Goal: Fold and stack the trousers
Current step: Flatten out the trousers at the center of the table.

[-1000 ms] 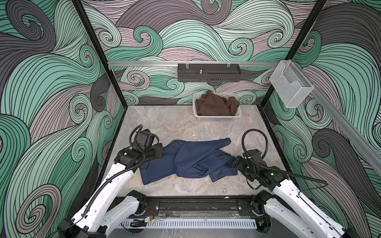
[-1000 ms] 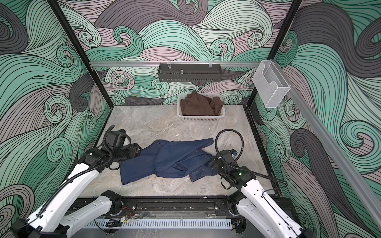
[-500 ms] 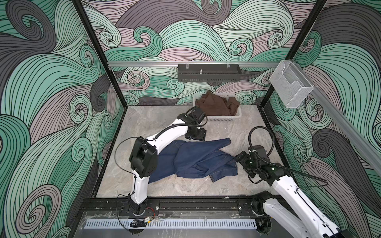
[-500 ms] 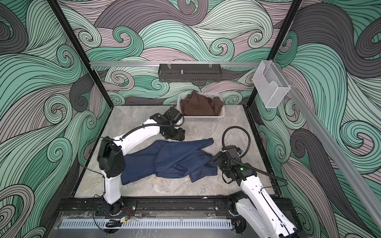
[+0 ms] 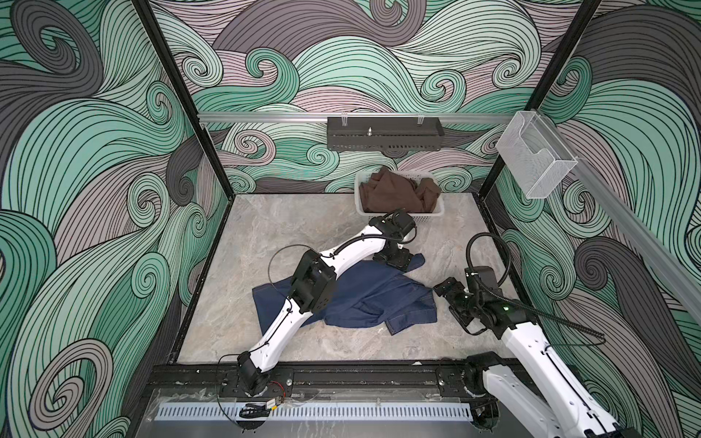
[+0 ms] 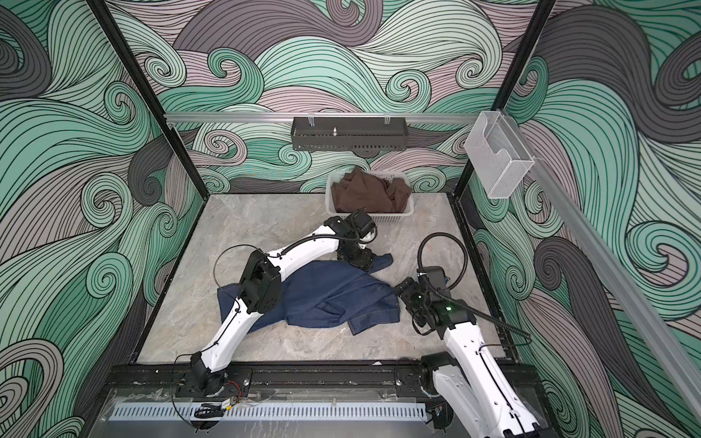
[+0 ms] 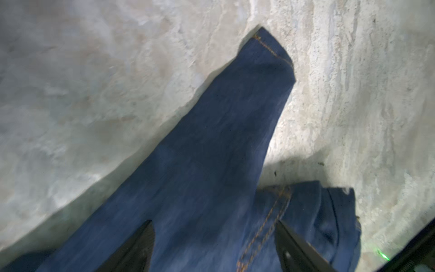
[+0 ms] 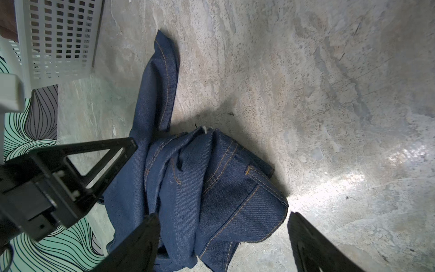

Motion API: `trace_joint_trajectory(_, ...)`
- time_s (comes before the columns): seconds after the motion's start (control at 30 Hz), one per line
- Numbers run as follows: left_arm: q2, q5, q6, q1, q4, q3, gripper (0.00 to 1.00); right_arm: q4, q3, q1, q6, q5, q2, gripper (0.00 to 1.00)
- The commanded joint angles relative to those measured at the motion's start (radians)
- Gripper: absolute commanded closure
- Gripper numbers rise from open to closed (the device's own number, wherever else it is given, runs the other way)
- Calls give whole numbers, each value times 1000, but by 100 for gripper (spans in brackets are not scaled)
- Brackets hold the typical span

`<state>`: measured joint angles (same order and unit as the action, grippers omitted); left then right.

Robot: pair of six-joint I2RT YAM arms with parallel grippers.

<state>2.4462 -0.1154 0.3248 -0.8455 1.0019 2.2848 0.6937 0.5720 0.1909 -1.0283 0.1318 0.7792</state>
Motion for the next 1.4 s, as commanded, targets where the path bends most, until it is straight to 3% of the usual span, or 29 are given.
trace_joint_trajectory(0.0,64,11,-14,-3,37,49,19,3,0,-11,18,31,-3,16)
trace_joint_trajectory(0.07,76,14,-16,-4,23,51,22,3,0,-16,19,40,-5,17)
trace_joint_trajectory(0.13,76,22,-27,-2,13,50,32,3,0,-18,19,47,-8,17)
trace_joint_trajectory(0.17,73,20,-28,1,9,50,42,6,-1,-18,17,52,-9,17)
trace_joint_trajectory(0.27,49,15,-33,21,22,62,89,17,1,-18,17,64,-15,18)
trace_joint_trajectory(0.3,31,18,-33,30,49,79,100,21,0,-18,17,68,-19,18)
trace_joint_trajectory(0.37,-18,30,-2,55,117,121,100,32,1,-18,19,74,-26,18)
trace_joint_trajectory(0.43,-129,46,-2,74,106,74,100,43,1,-18,24,80,-33,18)
trace_joint_trajectory(0.63,-676,80,64,193,-164,-359,100,83,12,-15,39,101,-50,19)
trace_joint_trajectory(0.73,-943,112,112,299,-251,-566,100,93,16,-5,29,113,-68,19)
trace_joint_trajectory(0.9,-1290,189,166,527,-164,-734,100,99,29,42,11,95,-71,21)
trace_joint_trajectory(1.07,-1462,202,158,691,-62,-742,100,71,30,140,-25,54,-47,23)
trace_joint_trajectory(1.23,-1514,214,149,739,27,-706,100,1,18,238,-72,5,9,27)
trace_joint_trajectory(1.37,-1565,339,133,753,99,-679,100,-82,15,255,-95,3,74,33)
